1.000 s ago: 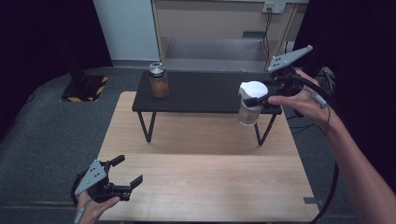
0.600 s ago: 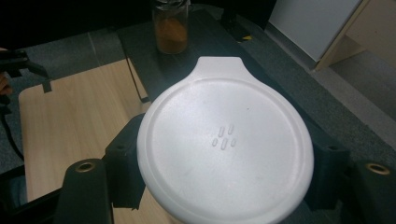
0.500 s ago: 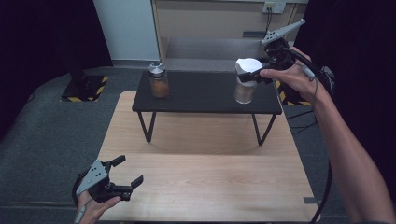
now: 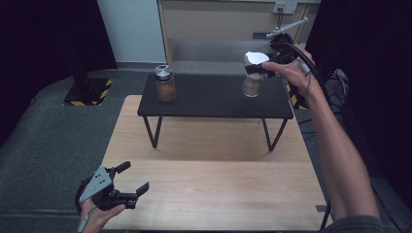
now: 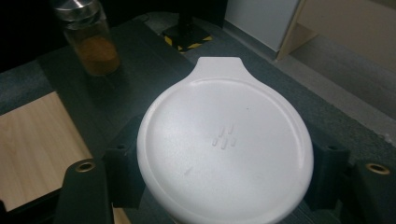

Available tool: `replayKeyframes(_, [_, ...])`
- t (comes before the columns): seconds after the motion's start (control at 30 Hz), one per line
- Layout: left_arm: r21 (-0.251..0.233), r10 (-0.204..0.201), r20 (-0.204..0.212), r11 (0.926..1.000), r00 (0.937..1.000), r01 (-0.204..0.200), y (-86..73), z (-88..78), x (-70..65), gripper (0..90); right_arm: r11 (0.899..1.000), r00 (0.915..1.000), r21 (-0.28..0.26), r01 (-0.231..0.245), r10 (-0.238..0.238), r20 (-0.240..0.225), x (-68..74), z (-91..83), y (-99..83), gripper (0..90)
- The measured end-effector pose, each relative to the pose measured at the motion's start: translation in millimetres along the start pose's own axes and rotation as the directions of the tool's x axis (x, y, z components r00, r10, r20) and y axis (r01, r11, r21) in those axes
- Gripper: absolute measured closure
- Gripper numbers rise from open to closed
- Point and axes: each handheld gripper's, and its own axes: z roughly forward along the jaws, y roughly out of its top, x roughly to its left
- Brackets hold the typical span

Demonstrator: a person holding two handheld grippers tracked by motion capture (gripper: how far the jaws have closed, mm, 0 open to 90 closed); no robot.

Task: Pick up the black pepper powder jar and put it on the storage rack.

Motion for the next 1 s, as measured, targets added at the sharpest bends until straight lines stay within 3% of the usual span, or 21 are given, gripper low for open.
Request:
replayKeyframes(0.3, [0.0,-0.001,0.0,1.0,1.0,0.001,-0.2,-0.2,0.7,0.0,0.998,0.9951,-0.003,-0.065,0.065,0.074,-4.6,13.6,-10.3,31.2])
replayKeyframes(0.53, [-0.002,-0.003,0.0,1.0,1.0,0.003,-0.6,-0.6,1.2,0.0,0.994,0.9916,0.007,-0.108,0.108,0.072,-12.8,24.0,-20.9,31.2])
replayKeyframes(1.0, [-0.001,0.0,0.004,1.0,1.0,0.0,-0.3,0.2,1.8,0.0,0.994,0.9925,0.012,-0.106,0.105,0.061,-18.0,27.2,-25.3,31.0])
